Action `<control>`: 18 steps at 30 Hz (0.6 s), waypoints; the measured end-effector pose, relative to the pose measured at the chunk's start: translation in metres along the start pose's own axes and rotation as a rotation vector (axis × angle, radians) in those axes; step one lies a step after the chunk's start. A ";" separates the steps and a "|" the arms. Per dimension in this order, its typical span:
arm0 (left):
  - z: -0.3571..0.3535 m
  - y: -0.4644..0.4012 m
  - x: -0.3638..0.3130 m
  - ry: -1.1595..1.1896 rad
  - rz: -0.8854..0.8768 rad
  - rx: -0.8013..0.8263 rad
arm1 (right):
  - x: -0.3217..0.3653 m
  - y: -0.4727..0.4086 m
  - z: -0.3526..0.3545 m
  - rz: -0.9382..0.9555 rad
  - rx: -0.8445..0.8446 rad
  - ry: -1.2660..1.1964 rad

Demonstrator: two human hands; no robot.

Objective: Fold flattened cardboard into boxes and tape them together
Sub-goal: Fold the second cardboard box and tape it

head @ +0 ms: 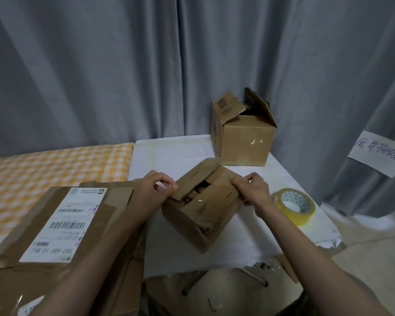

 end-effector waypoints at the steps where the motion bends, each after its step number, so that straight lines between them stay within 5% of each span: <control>1: -0.004 0.004 -0.004 -0.048 -0.005 0.023 | 0.003 -0.001 -0.002 0.000 -0.012 0.011; 7: -0.029 0.022 0.000 -0.297 0.120 0.063 | 0.022 0.005 -0.016 0.027 -0.060 0.023; 11: -0.055 0.036 0.014 -0.097 0.271 0.109 | 0.019 0.023 -0.033 0.082 0.034 -0.087; 18: -0.074 0.048 -0.011 -0.195 0.036 0.065 | 0.018 0.040 -0.058 0.218 0.223 -0.011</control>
Point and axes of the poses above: each hand's wrist, its own y-axis away from the middle knuckle, its own z-axis out of the back of the hand, x = y × z, the point moved 10 cm from there along -y, towards the middle knuckle
